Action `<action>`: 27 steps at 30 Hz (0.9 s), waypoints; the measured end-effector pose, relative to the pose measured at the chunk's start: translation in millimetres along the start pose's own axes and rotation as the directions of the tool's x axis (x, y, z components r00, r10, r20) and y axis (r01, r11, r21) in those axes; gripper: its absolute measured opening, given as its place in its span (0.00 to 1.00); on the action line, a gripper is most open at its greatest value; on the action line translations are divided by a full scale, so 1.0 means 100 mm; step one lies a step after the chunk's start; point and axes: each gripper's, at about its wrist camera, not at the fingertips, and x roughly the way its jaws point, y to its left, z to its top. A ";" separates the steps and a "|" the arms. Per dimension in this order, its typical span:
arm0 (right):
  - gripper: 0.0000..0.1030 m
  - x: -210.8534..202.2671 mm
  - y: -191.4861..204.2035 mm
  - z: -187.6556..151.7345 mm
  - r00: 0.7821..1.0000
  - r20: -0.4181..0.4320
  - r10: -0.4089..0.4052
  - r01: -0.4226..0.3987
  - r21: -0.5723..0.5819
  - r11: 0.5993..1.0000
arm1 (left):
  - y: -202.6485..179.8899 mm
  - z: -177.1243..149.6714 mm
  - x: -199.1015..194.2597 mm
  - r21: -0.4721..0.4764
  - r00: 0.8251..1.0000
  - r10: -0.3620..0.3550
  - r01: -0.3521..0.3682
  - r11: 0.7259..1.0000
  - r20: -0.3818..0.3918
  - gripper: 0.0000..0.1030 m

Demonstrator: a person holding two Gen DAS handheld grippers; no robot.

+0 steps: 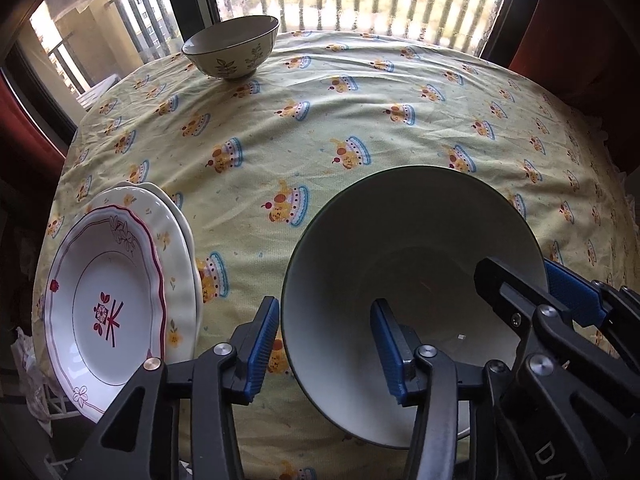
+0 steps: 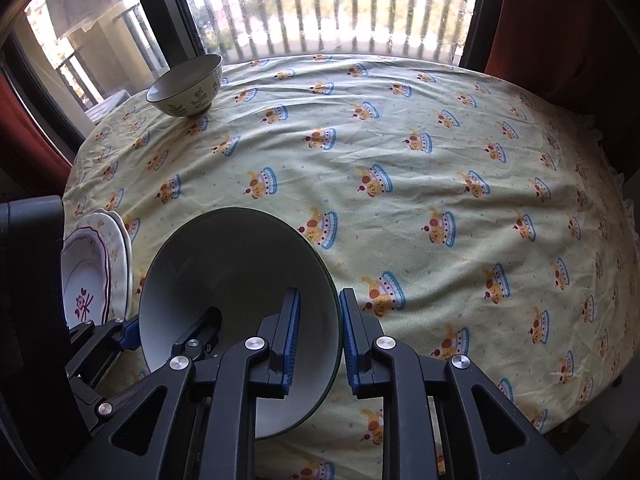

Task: Organize plates and bowls
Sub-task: 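Lower the white bowl with both grippers onto the table and open them, then move both grippers to the white bowl by the window and grip its rim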

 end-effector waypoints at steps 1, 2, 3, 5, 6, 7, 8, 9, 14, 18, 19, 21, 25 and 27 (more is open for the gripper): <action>0.36 -0.03 0.02 0.01 1.000 0.006 0.004 -0.004 -0.007 1.000 | 0.02 0.01 -0.04 -0.006 1.000 0.002 -0.002 1.000 0.008 0.59; 0.41 -0.06 0.04 0.03 1.000 0.014 0.002 -0.001 -0.011 1.000 | 0.04 0.02 -0.08 -0.010 1.000 0.001 -0.001 1.000 0.014 0.63; 0.42 -0.10 0.07 0.04 1.000 0.020 0.004 -0.004 -0.015 1.000 | 0.07 0.04 -0.12 -0.015 1.000 -0.004 0.004 1.000 0.018 0.65; 0.53 -0.15 0.10 0.09 0.999 0.028 0.019 -0.019 -0.008 1.000 | 0.13 0.07 -0.21 -0.022 0.999 -0.011 0.011 1.000 0.034 0.69; 0.56 -0.18 0.12 0.11 0.999 0.036 0.028 -0.028 -0.006 1.000 | 0.16 0.09 -0.26 -0.022 0.999 -0.008 0.009 1.000 0.045 0.70; 0.58 -0.21 0.15 0.13 0.998 0.043 0.035 -0.035 -0.007 0.999 | 0.19 0.11 -0.31 -0.023 0.998 -0.004 0.005 1.000 0.056 0.74; 0.61 -0.25 0.18 0.15 0.998 0.051 0.038 -0.038 -0.009 0.999 | 0.22 0.14 -0.36 -0.026 0.998 -0.002 0.003 1.000 0.066 0.75; 0.62 -0.28 0.21 0.18 0.998 0.057 0.041 -0.041 -0.009 0.999 | 0.26 0.17 -0.40 -0.028 0.997 -0.002 0.004 1.000 0.076 0.76; 0.68 -0.41 0.42 0.34 0.995 0.084 0.057 -0.056 -0.015 0.998 | 0.48 0.31 -0.53 -0.039 0.993 0.002 0.002 0.999 0.114 0.79; 0.68 -0.47 0.65 0.49 0.991 0.129 0.047 -0.045 -0.022 0.999 | 0.70 0.46 -0.59 -0.019 0.989 -0.012 0.015 1.000 0.149 0.79; 0.68 -0.48 0.71 0.53 0.989 0.140 0.042 -0.040 -0.018 0.999 | 0.76 0.51 -0.60 -0.008 0.988 -0.013 0.015 1.000 0.156 0.79; 0.68 -0.49 0.84 0.62 0.989 0.143 0.032 -0.032 -0.001 0.999 | 0.87 0.62 -0.63 0.010 0.984 -0.015 0.014 1.000 0.176 0.79; 0.68 -0.49 1.08 0.84 0.985 0.170 0.023 -0.028 0.024 0.999 | 1.12 0.86 -0.68 0.044 0.976 -0.025 0.016 0.999 0.217 0.79; 0.68 -0.50 1.19 0.94 0.983 0.185 0.015 -0.024 0.047 0.999 | 1.23 0.98 -0.69 0.058 0.972 -0.037 0.025 0.998 0.230 0.79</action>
